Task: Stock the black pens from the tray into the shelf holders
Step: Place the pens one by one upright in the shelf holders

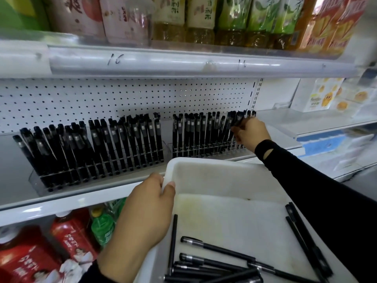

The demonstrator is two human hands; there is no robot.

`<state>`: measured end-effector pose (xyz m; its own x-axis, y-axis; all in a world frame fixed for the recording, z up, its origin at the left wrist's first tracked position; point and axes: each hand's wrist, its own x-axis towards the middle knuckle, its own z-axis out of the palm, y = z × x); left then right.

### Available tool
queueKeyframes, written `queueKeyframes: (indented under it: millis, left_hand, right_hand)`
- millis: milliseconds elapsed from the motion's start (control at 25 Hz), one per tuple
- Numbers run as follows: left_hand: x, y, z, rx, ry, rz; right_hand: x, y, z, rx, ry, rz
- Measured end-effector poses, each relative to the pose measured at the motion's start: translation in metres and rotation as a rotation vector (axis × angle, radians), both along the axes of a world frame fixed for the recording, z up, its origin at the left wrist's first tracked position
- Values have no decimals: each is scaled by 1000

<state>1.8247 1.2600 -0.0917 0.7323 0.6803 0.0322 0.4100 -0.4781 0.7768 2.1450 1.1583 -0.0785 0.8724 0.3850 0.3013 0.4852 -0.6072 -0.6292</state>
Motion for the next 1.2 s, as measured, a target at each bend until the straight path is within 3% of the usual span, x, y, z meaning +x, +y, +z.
queueKeyframes:
  millis: [320, 680, 760, 880, 960, 1080, 1200]
  left_hand:
    - [1, -2, 2, -6, 2, 7]
    - [1, 1, 0, 18, -4, 8]
    - [1, 1, -1, 21, -1, 7]
    - [2, -1, 0, 13, 18, 7]
    - [1, -2, 0, 31, 20, 7]
    - [0, -3, 1, 37, 4, 12]
    - [-1, -3, 2, 26, 0, 17]
  right_hand:
    - [3, 20, 2, -393, -34, -1]
    - [-51, -17, 21, -378, -95, 3]
    - [-88, -34, 36, -419, -84, 154]
    - [-151, -50, 43, -684, 40, 523]
    - [-183, -52, 29, -834, 20, 699]
    - [-209, -51, 2, -964, 51, 830]
    - [-210, -49, -11, -954, -1, 847]
